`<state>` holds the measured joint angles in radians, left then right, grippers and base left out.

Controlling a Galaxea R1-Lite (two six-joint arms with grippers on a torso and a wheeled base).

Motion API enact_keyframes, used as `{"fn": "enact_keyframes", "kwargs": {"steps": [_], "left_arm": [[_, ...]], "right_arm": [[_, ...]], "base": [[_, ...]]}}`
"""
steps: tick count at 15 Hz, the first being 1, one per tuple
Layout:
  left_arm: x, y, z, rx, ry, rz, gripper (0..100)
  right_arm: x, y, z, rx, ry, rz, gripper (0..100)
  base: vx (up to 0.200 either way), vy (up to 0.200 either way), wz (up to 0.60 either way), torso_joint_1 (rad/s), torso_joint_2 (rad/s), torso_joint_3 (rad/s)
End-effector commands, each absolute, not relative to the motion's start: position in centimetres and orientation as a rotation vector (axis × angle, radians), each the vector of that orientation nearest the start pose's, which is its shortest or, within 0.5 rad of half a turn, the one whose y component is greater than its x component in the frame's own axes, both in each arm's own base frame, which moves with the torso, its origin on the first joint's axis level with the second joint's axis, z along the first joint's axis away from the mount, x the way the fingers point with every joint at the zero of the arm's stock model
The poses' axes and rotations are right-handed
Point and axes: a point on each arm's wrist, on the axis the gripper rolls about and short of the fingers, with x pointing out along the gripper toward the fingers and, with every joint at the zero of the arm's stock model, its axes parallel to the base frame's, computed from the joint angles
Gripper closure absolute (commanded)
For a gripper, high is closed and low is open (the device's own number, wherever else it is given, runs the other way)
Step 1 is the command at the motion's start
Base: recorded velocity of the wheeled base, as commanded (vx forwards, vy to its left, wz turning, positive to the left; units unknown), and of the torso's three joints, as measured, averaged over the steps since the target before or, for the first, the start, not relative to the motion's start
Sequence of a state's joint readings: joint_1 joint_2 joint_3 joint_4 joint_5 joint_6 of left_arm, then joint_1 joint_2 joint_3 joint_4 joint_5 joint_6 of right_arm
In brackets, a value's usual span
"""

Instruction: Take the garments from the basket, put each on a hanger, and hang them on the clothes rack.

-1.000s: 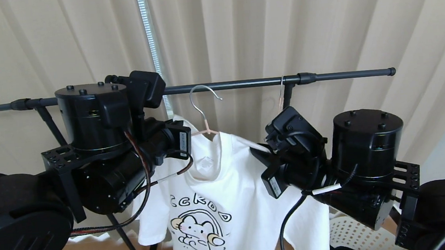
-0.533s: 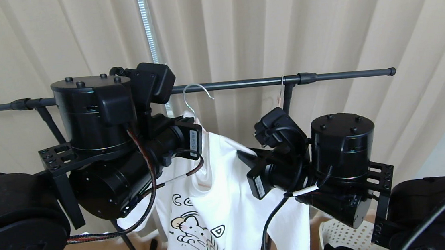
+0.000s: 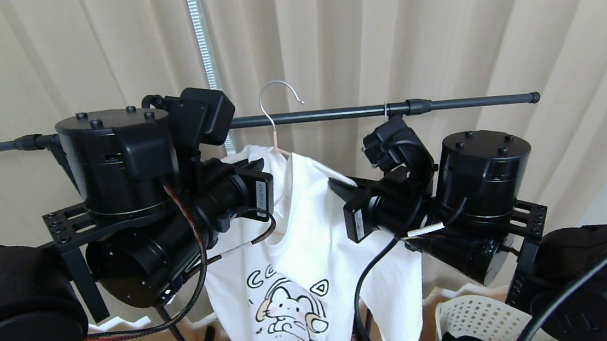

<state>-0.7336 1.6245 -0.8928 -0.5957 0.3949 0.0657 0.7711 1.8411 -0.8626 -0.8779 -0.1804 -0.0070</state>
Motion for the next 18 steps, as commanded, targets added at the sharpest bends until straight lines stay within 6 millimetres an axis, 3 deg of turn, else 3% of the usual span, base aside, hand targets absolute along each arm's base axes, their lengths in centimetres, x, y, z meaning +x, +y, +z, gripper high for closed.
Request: {"fn": "enact_keyframes", "kwargs": {"steps": [1, 8, 9, 13, 18], "left_arm": [[22.3, -19.0, 22.4, 0.139, 0.105, -0.344, 100], [21.6, -19.4, 21.5, 0.158, 0.132, -0.398, 100], [21.6, -19.4, 21.4, 0.158, 0.133, -0.398, 0], [21.3, -19.6, 22.0, 0.119, 0.078, -0.440, 0], [18.8, -17.2, 23.5, 0.082, 0.014, -0.486, 0]], "right_arm": [[24.8, 22.9, 18.6, -0.035, 0.063, 0.592, 100], [24.7, 22.4, 19.4, -0.006, 0.037, 0.596, 100], [24.7, 22.3, 19.5, -0.002, 0.030, 0.597, 100], [25.0, 21.8, 19.7, 0.001, 0.026, 0.587, 100], [26.1, 20.4, 19.8, 0.003, 0.023, 0.590, 100]], "base": [[0.000, 0.000, 0.00, 0.000, 0.00, 0.000], [0.000, 0.000, 0.00, 0.000, 0.00, 0.000], [0.000, 0.000, 0.00, 0.000, 0.00, 0.000], [0.000, 0.000, 0.00, 0.000, 0.00, 0.000], [0.000, 0.000, 0.00, 0.000, 0.00, 0.000]]}}
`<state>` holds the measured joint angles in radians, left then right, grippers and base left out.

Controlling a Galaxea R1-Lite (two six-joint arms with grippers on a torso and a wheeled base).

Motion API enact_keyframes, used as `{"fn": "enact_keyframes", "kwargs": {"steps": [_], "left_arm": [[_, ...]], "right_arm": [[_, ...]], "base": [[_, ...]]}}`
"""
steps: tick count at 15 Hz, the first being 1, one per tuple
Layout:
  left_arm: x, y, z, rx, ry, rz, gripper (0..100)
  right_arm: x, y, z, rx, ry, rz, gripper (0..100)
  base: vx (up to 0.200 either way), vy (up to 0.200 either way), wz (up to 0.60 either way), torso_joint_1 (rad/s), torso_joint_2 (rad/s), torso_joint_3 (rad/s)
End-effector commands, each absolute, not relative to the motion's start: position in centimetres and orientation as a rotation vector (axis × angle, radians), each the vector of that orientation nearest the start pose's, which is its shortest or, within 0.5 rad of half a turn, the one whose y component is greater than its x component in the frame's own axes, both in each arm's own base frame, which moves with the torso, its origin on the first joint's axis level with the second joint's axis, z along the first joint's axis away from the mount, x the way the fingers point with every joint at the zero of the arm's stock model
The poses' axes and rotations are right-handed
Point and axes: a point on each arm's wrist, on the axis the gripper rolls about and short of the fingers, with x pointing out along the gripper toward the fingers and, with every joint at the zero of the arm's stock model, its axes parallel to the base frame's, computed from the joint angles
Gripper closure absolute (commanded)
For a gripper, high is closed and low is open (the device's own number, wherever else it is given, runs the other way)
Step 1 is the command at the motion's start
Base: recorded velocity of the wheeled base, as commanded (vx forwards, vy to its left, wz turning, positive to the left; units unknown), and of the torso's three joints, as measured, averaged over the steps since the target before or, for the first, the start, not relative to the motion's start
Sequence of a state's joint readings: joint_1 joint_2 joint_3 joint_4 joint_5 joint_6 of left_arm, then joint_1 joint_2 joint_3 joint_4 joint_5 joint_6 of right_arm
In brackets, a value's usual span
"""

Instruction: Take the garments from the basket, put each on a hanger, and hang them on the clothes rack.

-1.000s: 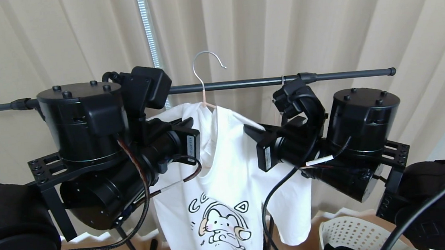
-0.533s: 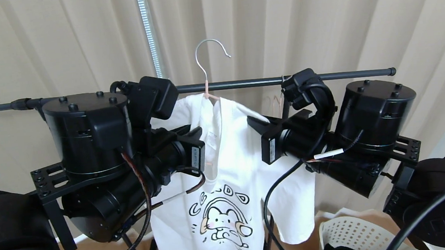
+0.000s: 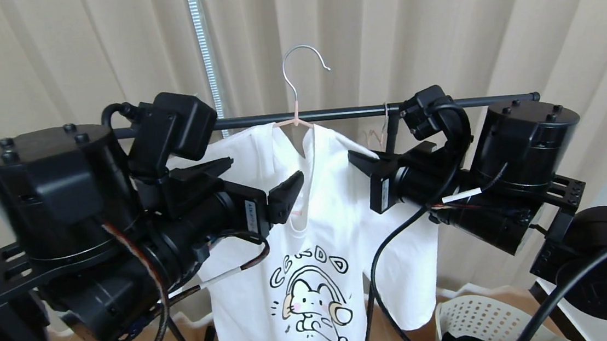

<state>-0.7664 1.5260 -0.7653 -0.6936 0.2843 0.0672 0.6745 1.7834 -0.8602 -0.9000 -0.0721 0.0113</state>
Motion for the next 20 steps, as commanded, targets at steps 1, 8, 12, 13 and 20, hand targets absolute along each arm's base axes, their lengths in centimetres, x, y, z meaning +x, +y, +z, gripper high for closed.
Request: {"fn": "enact_keyframes", "kwargs": {"steps": [1, 8, 12, 13, 20], "left_arm": [[18.3, -16.3, 24.3, 0.084, -0.014, -0.469, 0], [18.2, -9.6, 24.2, 0.082, 0.088, -0.398, 0], [19.4, -6.9, 20.6, 0.055, 0.235, -0.434, 0], [19.4, -6.9, 20.4, 0.053, 0.240, -0.437, 0], [22.1, -7.8, 16.6, -0.016, 0.430, -0.435, 0]], "right_arm": [[26.3, 20.0, 19.7, 0.002, 0.025, 0.604, 100], [28.7, 14.3, 20.0, -0.001, 0.019, 0.641, 100], [28.6, 11.7, 20.6, -0.037, -0.006, 0.649, 100], [28.6, 11.7, 20.6, -0.039, -0.007, 0.649, 100], [28.2, 11.5, 20.5, -0.062, -0.011, 0.674, 100]], "base": [[0.000, 0.000, 0.00, 0.000, 0.00, 0.000], [0.000, 0.000, 0.00, 0.000, 0.00, 0.000], [0.000, 0.000, 0.00, 0.000, 0.00, 0.000], [0.000, 0.000, 0.00, 0.000, 0.00, 0.000], [0.000, 0.000, 0.00, 0.000, 0.00, 0.000]]}}
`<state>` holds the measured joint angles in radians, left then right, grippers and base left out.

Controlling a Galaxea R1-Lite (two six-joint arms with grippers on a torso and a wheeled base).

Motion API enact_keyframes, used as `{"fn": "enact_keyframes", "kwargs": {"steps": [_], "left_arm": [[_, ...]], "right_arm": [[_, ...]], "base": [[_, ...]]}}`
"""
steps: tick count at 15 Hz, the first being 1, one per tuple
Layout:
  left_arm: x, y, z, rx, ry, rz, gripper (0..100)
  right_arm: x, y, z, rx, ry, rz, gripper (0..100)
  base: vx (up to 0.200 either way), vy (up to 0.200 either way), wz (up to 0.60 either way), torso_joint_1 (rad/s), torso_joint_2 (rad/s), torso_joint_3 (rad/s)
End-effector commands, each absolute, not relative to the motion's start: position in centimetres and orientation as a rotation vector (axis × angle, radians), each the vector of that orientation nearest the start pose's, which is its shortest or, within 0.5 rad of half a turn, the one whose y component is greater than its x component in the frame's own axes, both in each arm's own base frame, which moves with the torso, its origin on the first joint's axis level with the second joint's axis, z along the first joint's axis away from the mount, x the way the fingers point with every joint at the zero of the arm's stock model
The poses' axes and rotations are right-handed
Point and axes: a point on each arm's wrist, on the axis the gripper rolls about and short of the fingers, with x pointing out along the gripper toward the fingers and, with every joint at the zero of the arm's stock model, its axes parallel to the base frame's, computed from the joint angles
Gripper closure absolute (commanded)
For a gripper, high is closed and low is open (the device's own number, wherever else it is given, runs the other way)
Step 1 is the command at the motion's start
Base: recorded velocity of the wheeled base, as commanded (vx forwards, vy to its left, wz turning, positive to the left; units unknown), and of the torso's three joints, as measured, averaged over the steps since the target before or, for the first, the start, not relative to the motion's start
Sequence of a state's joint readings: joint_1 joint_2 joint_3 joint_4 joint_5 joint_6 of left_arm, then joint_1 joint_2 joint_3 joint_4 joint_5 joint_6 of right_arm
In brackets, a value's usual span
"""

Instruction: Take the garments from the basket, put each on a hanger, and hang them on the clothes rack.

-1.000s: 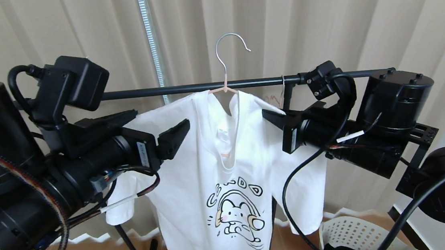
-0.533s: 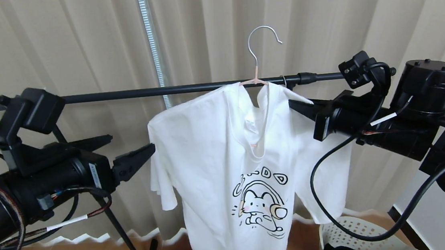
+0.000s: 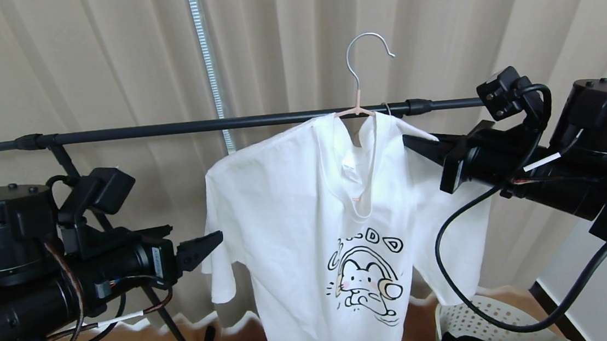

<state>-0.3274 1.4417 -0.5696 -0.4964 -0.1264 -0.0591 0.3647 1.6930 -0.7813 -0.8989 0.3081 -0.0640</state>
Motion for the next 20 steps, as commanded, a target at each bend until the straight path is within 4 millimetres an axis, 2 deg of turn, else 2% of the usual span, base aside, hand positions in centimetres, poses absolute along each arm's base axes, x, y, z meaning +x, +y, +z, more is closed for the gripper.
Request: {"fn": "enact_keyframes", "kwargs": {"steps": [1, 8, 9, 14, 20], "left_arm": [[22.6, -7.9, 16.1, -0.010, 0.449, -0.414, 0], [24.6, -8.6, 14.7, -0.011, 0.443, -0.350, 0], [24.7, -8.6, 14.7, -0.009, 0.442, -0.338, 100], [24.5, -8.5, 14.6, -0.007, 0.442, -0.329, 100], [24.0, -7.3, 14.1, -0.020, 0.465, -0.282, 100]], "right_arm": [[28.1, 11.5, 20.5, -0.062, -0.009, 0.674, 100], [27.5, 11.4, 20.7, -0.062, -0.016, 0.678, 100], [27.5, 11.4, 20.7, -0.062, -0.016, 0.678, 100], [27.5, 11.4, 20.8, -0.062, -0.020, 0.678, 100], [27.7, 11.4, 20.9, -0.062, -0.023, 0.675, 100]], "base": [[0.000, 0.000, 0.00, 0.000, 0.00, 0.000], [0.000, 0.000, 0.00, 0.000, 0.00, 0.000], [0.000, 0.000, 0.00, 0.000, 0.00, 0.000], [0.000, 0.000, 0.00, 0.000, 0.00, 0.000], [0.000, 0.000, 0.00, 0.000, 0.00, 0.000]]}}
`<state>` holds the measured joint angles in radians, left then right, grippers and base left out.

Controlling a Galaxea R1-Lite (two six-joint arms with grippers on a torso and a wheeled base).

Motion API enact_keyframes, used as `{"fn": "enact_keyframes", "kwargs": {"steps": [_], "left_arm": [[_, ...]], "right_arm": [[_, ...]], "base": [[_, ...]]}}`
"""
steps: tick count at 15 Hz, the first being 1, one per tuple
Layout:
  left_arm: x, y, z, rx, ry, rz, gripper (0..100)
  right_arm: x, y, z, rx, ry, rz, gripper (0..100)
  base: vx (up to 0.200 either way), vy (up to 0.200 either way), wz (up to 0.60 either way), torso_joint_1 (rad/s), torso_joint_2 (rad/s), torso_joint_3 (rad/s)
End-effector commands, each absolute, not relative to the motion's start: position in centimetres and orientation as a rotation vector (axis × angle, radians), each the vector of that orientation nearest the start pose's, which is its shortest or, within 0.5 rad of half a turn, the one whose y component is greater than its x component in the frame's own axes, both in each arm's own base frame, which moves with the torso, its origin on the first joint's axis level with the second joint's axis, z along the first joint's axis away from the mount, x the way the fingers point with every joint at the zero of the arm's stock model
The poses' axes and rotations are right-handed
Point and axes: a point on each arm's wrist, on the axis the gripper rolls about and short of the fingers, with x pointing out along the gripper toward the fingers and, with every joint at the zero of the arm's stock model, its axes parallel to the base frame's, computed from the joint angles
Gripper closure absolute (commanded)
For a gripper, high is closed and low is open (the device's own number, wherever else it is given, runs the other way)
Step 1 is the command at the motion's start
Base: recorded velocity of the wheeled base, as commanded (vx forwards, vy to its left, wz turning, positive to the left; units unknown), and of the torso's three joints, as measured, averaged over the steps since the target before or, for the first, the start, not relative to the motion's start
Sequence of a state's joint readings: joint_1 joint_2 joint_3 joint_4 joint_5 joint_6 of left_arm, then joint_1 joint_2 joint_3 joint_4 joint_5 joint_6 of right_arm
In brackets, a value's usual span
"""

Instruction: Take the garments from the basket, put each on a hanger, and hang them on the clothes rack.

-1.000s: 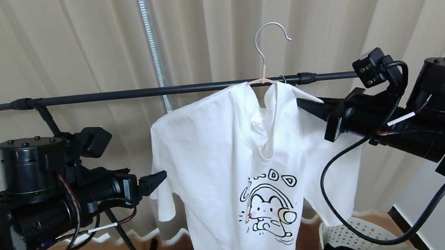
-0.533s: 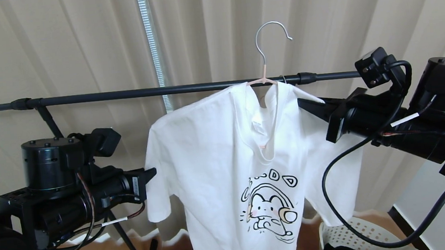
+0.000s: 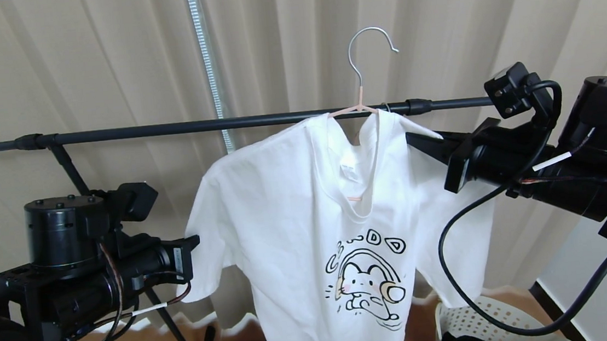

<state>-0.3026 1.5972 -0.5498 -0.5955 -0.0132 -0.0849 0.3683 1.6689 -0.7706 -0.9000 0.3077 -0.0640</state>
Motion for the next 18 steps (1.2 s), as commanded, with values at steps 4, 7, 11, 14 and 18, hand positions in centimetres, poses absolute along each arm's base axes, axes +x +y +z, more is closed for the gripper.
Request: {"fn": "enact_keyframes", "kwargs": {"steps": [4, 7, 11, 14, 18], "left_arm": [[23.8, -6.6, 13.7, -0.036, 0.483, -0.254, 100], [23.7, -6.5, 13.6, -0.045, 0.489, -0.248, 100], [23.9, -6.6, 13.9, -0.093, 0.435, -0.251, 100], [23.3, -6.7, 13.4, -0.099, 0.366, -0.273, 100], [22.8, -6.7, 12.9, -0.098, 0.374, -0.279, 100]], "right_arm": [[27.7, 11.3, 21.0, -0.060, -0.027, 0.673, 100], [27.7, 11.3, 21.0, -0.060, -0.027, 0.673, 100], [27.7, 11.3, 21.0, -0.060, -0.027, 0.673, 100], [27.7, 11.3, 21.0, -0.060, -0.027, 0.673, 100], [27.8, 11.3, 20.9, -0.060, -0.024, 0.673, 100]], "base": [[0.000, 0.000, 0.00, 0.000, 0.00, 0.000], [0.000, 0.000, 0.00, 0.000, 0.00, 0.000], [0.000, 0.000, 0.00, 0.000, 0.00, 0.000], [0.000, 0.000, 0.00, 0.000, 0.00, 0.000], [0.000, 0.000, 0.00, 0.000, 0.00, 0.000]]}}
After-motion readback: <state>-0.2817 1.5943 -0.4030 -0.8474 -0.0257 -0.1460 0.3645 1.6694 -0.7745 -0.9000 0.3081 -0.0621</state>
